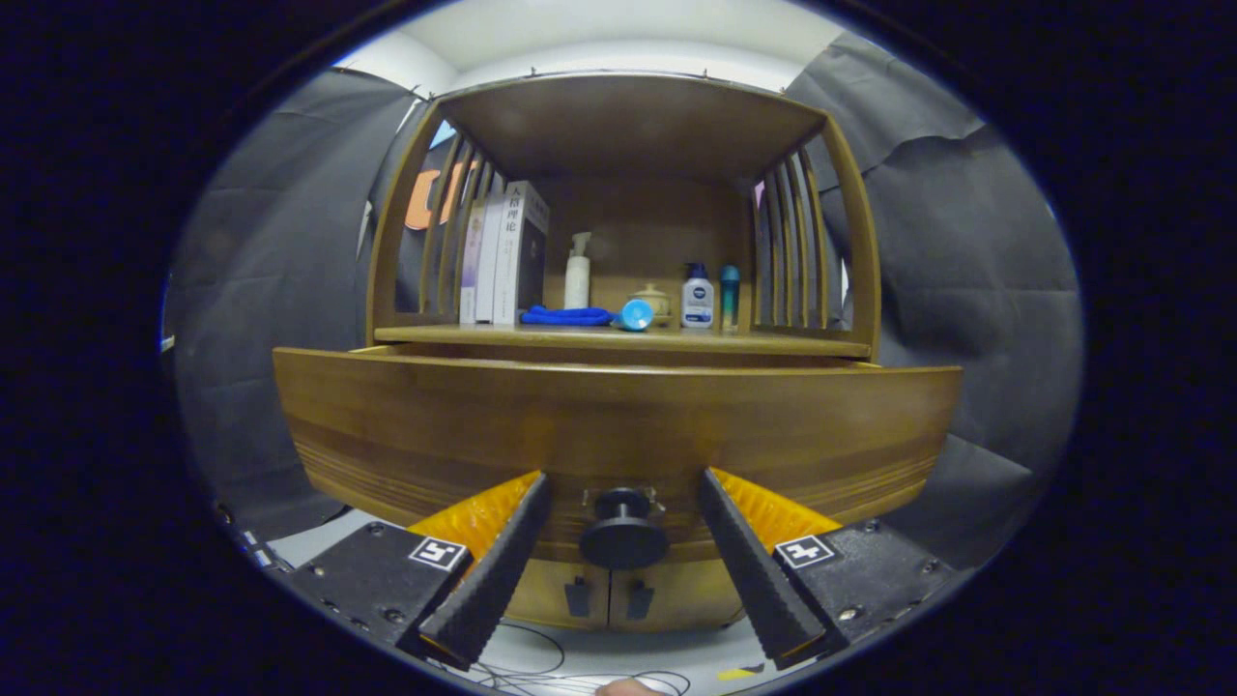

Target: Pull open the drawer, take out the items inside it, and place them on the countertop above the cabinet.

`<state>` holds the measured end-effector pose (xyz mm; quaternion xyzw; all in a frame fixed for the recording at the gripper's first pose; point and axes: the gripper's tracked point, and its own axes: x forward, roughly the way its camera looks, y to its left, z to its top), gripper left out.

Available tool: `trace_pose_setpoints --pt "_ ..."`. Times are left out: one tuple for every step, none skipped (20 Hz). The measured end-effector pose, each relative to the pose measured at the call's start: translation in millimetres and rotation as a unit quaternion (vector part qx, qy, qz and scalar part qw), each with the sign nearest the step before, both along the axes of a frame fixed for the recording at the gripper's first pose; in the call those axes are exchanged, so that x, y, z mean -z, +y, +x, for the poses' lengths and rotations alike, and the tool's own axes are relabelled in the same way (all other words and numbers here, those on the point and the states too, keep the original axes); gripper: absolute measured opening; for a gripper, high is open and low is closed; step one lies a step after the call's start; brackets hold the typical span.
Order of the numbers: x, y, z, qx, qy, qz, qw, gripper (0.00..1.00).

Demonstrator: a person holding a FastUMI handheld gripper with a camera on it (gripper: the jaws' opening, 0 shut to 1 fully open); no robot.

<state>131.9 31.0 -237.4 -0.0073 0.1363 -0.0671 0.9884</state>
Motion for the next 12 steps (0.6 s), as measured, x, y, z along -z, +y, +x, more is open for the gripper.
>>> trace_pose_setpoints --pt "2.9 -3.3 3.6 0.000 0.000 -0.004 1.000 1.00" --pt "2.3 -4.9 8.4 0.000 -0.001 -0.007 1.000 1.00" --pt "1.2 -6.6 21.6 0.000 -0.002 -0.010 1.000 1.00" --pt "0.3 -6.9 32.2 0.001 -0.002 -0.012 1.000 1.00" --pt "2.4 -7.2 44.3 0.002 -0.002 -0.013 1.000 1.00" --pt "4.2 -7.2 51.9 0.003 -0.002 -0.012 1.000 1.00" --pt "5.0 -8.3 55.9 0.004 -0.002 -0.011 1.000 1.00" --pt "5.1 -8.5 59.4 0.005 -0.004 -0.011 1.000 1.00" --pt "6.0 -9.1 63.5 0.005 -0.004 -0.013 1.000 1.00" --pt "6.6 -9.9 67.3 0.006 -0.005 -0.015 1.000 1.00" --pt "6.6 -9.9 72.0 0.006 -0.005 -0.016 1.000 1.00" --pt "7.1 -9.7 76.9 0.007 -0.005 -0.015 1.000 1.00"
